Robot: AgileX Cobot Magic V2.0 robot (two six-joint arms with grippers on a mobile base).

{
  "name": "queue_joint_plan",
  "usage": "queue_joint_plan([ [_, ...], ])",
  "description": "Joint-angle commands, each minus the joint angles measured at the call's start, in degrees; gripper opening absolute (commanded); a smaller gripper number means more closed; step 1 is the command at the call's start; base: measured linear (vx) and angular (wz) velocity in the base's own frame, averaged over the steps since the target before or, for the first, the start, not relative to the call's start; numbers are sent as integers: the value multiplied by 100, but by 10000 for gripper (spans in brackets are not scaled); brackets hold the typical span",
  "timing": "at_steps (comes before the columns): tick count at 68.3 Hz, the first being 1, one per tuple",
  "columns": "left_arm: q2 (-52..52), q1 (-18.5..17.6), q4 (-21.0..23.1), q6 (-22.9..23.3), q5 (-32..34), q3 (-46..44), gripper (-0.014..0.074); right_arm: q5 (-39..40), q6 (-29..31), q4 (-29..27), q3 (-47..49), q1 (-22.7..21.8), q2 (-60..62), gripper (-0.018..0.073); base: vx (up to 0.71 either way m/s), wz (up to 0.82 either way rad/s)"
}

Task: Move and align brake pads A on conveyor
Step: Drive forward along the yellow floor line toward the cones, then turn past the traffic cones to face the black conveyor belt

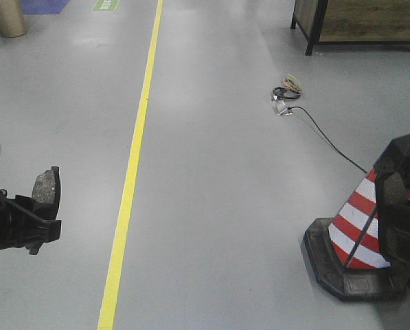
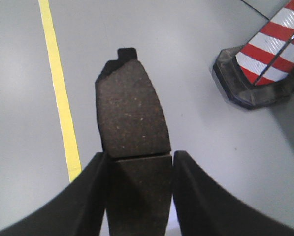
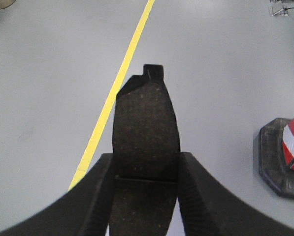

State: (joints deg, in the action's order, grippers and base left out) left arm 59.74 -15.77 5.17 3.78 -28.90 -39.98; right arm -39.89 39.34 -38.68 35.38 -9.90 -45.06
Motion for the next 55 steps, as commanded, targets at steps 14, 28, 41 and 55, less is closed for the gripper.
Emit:
queue_joint_plan([
  [14,-128,-35,26,0,444,-169,52,299,59,-262,177,-24,35,99,46,-8],
  [28,-128,-35,26,0,444,-169,52,299,59,-262,177,-24,35,99,43,-23],
  [41,-128,-35,26,0,444,-169,52,304,59,-262,177,-24,35,99,39,-43],
  [55,-128,-35,26,0,444,-169,52,299,59,-262,177,-24,35,99,34,-59],
])
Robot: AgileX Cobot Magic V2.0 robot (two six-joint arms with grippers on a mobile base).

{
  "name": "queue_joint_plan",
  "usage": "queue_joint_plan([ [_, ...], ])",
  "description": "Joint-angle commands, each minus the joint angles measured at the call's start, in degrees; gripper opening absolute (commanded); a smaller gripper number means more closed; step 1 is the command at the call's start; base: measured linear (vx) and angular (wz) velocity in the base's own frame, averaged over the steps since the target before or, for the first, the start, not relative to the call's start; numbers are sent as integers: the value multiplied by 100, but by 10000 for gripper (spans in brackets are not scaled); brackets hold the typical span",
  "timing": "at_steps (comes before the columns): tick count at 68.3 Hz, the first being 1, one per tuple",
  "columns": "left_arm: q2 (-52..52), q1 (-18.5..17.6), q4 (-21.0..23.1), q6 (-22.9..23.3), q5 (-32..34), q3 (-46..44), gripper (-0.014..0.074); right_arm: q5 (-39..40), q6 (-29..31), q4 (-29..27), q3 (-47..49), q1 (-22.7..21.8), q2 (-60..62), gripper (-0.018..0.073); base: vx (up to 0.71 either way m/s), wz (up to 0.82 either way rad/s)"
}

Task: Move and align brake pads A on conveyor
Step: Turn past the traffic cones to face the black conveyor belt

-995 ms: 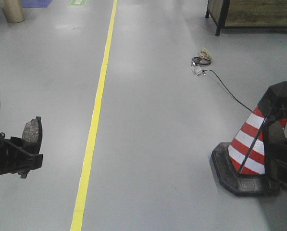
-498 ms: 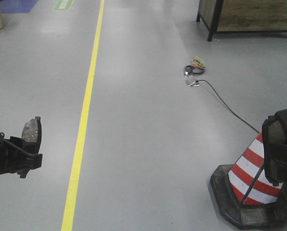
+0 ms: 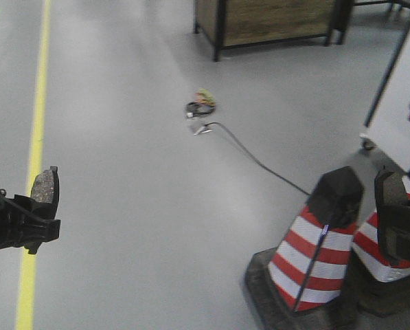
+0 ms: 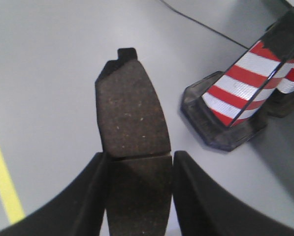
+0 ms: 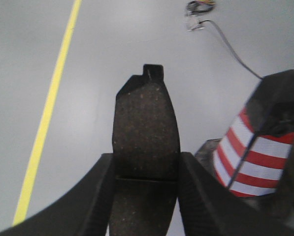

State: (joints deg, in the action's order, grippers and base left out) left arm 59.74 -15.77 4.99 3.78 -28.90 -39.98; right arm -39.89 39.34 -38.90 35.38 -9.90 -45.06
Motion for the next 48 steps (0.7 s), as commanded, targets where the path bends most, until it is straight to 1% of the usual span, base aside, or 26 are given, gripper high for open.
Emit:
queue_joint_plan([
  [1,-128,-35,44,0,444,-169,52,298,59,-240,177,-24,35,99,33,-64],
  [48,-128,-35,44,0,444,-169,52,298,59,-240,177,-24,35,99,29,-69],
])
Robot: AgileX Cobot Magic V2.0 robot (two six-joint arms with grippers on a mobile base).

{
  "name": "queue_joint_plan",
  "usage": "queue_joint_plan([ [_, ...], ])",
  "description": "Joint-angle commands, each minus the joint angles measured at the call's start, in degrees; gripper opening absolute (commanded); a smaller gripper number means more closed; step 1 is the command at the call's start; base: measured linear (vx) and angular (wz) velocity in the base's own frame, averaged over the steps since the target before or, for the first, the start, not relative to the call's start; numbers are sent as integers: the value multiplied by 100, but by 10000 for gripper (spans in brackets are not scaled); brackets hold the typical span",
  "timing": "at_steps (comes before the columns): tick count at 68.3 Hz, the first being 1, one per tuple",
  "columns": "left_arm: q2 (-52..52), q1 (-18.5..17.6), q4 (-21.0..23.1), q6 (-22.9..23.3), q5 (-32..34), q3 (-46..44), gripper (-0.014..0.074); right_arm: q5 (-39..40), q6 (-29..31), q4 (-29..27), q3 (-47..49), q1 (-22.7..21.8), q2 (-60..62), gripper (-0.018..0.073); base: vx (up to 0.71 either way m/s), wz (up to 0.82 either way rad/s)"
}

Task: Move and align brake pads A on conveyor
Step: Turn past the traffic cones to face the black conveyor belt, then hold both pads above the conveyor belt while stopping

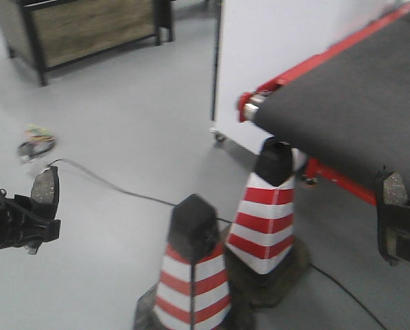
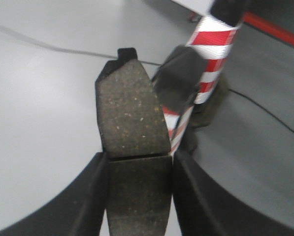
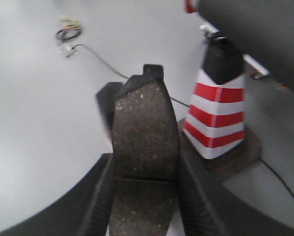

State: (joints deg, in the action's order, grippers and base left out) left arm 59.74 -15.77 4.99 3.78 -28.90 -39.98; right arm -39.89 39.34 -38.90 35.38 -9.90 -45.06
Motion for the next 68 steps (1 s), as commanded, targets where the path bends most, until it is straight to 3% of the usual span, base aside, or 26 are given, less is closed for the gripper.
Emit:
queue_joint_plan([
  [1,-128,-35,44,0,444,-169,52,298,59,-240,177,-24,35,99,26,-73],
  [68,-128,-35,44,0,444,-169,52,298,59,-240,177,-24,35,99,19,-67],
])
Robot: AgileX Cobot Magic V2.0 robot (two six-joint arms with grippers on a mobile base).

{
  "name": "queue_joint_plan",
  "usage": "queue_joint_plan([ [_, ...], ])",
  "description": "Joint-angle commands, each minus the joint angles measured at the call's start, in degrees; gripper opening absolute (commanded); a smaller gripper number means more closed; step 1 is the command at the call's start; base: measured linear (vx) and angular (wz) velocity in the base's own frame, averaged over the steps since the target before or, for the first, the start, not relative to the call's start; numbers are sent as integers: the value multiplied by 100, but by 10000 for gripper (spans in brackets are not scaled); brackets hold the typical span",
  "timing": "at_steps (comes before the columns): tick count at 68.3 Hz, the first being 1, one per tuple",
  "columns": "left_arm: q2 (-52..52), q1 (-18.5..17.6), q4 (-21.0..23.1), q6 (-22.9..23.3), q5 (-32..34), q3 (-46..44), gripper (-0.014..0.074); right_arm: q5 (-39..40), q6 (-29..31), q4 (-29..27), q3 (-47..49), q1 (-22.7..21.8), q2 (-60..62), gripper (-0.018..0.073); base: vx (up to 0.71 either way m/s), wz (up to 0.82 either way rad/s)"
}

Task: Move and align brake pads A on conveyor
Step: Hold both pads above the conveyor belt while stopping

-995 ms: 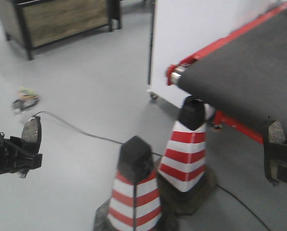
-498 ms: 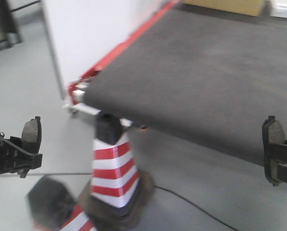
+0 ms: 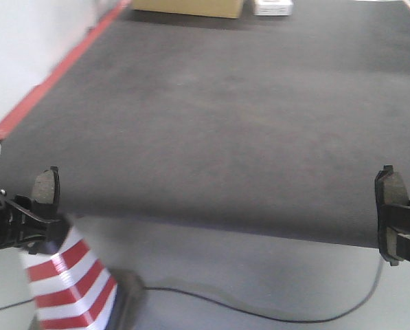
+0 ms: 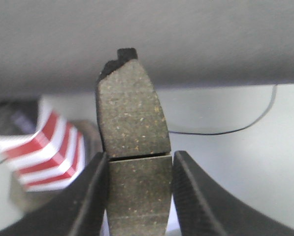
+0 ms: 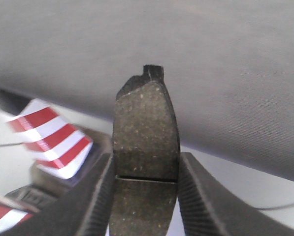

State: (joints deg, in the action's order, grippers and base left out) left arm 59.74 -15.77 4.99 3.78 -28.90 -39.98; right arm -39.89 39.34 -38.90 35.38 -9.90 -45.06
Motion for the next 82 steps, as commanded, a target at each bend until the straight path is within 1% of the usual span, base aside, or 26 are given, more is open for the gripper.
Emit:
queue_joint_plan([
  [1,-128,-35,44,0,444,-169,52,298,59,-240,177,-24,35,99,14,-52],
  [17,-128,-35,44,0,444,-169,52,298,59,-240,177,-24,35,99,14,-43],
  [31,-128,-35,44,0,444,-169,52,294,59,-240,177,-24,35,99,18,-22],
  [82,-128,-35,44,0,444,-169,52,294,59,-240,177,-24,35,99,24,1],
])
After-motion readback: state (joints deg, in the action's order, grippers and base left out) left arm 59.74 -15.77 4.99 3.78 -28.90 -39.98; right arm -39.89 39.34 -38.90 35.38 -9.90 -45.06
